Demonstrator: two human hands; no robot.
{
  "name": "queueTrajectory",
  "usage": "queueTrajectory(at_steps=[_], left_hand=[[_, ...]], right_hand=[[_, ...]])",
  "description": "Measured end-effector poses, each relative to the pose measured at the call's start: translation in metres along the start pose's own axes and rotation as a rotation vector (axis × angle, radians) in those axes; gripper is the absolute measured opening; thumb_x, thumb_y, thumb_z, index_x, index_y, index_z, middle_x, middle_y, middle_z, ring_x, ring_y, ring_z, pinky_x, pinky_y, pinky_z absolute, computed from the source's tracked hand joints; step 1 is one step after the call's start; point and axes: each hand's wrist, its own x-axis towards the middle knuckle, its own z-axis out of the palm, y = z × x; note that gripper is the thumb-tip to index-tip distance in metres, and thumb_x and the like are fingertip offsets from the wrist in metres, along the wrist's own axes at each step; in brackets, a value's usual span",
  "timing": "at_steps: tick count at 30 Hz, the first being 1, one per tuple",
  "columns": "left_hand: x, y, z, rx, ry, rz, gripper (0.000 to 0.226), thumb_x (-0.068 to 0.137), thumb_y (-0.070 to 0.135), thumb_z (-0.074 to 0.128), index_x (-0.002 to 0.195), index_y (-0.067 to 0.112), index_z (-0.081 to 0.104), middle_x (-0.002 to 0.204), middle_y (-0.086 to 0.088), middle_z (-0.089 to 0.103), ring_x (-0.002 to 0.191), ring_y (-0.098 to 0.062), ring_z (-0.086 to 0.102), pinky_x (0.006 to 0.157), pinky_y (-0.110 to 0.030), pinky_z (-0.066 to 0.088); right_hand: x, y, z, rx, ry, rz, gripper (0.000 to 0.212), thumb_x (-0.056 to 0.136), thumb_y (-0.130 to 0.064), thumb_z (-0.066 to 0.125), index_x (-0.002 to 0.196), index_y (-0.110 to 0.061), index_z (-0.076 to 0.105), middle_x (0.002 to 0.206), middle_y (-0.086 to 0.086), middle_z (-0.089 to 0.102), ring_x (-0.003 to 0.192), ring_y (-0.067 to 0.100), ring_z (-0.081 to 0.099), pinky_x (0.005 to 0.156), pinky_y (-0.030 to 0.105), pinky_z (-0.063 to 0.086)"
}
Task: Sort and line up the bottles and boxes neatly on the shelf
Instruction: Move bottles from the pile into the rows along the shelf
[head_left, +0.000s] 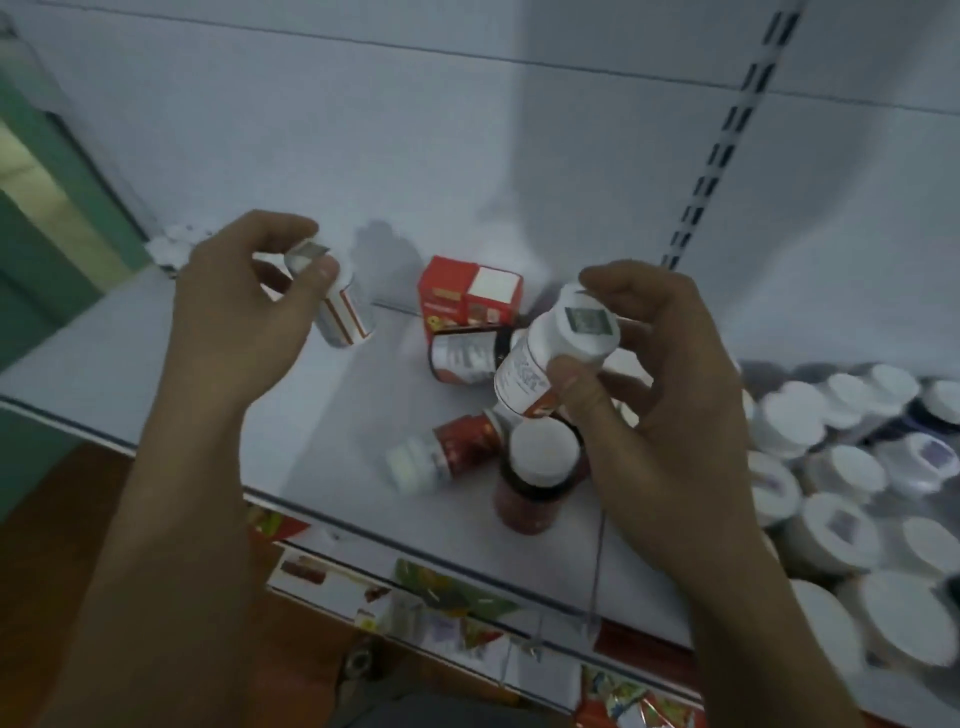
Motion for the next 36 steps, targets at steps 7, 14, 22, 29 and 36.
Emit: queueTrajectory(at_steps=[7, 14, 22, 29, 36], left_hand=[[0.037, -0.108, -0.039, 0.05, -0.129, -0.072, 0.025, 0.092, 0.034, 0.073, 0.115, 0.031, 0.067, 0.105, 0.023, 0.064, 0.085, 0.004, 0.061, 0.068, -0.008, 0.04], [0.074, -0.199, -0.04, -0.073, -0.257, -0.041, 0.027, 0.088, 0.031, 0.078, 0.113, 0.032, 0.067, 0.105, 0.026, 0.064, 0.087, -0.004, 0.061, 0.07, -0.019, 0.049], [0.083, -0.233, -0.038, -0.192, -0.493, 0.118, 0.052, 0.086, 0.021, 0.08, 0.132, 0.03, 0.059, 0.121, 0.019, 0.06, 0.091, -0.007, 0.06, 0.07, -0.011, 0.041], [0.091, -0.245, -0.021, -0.206, -0.605, 0.181, 0.073, 0.09, 0.007, 0.071, 0.147, 0.04, 0.039, 0.13, 0.01, 0.053, 0.093, -0.009, 0.063, 0.076, -0.035, 0.057], [0.093, -0.243, 0.002, -0.271, -0.592, 0.186, 0.08, 0.087, 0.0, 0.069, 0.15, 0.037, 0.038, 0.131, 0.006, 0.057, 0.098, -0.005, 0.065, 0.082, -0.026, 0.057]], right_hand=[[0.028, 0.019, 0.154, -0.013, 0.053, 0.13, 0.035, 0.091, -0.009, 0.071, 0.117, -0.027, 0.058, 0.114, -0.016, 0.063, 0.108, 0.01, 0.062, 0.086, 0.038, 0.058], [0.109, 0.086, 0.279, -0.275, 0.063, 0.289, 0.031, 0.09, -0.014, 0.074, 0.106, -0.03, 0.053, 0.096, -0.014, 0.061, 0.076, -0.005, 0.057, 0.063, 0.009, 0.044], [0.155, 0.14, 0.323, -0.511, 0.164, 0.253, 0.011, 0.088, -0.008, 0.067, 0.095, -0.015, 0.061, 0.092, 0.008, 0.068, 0.075, 0.024, 0.067, 0.071, 0.021, 0.05], [0.128, 0.127, 0.33, -0.418, 0.244, 0.273, 0.047, 0.084, 0.009, 0.057, 0.111, -0.028, 0.052, 0.115, -0.005, 0.057, 0.099, 0.017, 0.06, 0.078, 0.016, 0.049], [0.08, 0.132, 0.332, -0.318, 0.058, 0.366, 0.051, 0.078, -0.028, 0.076, 0.125, -0.028, 0.055, 0.117, -0.011, 0.062, 0.094, 0.011, 0.061, 0.076, 0.024, 0.05]])
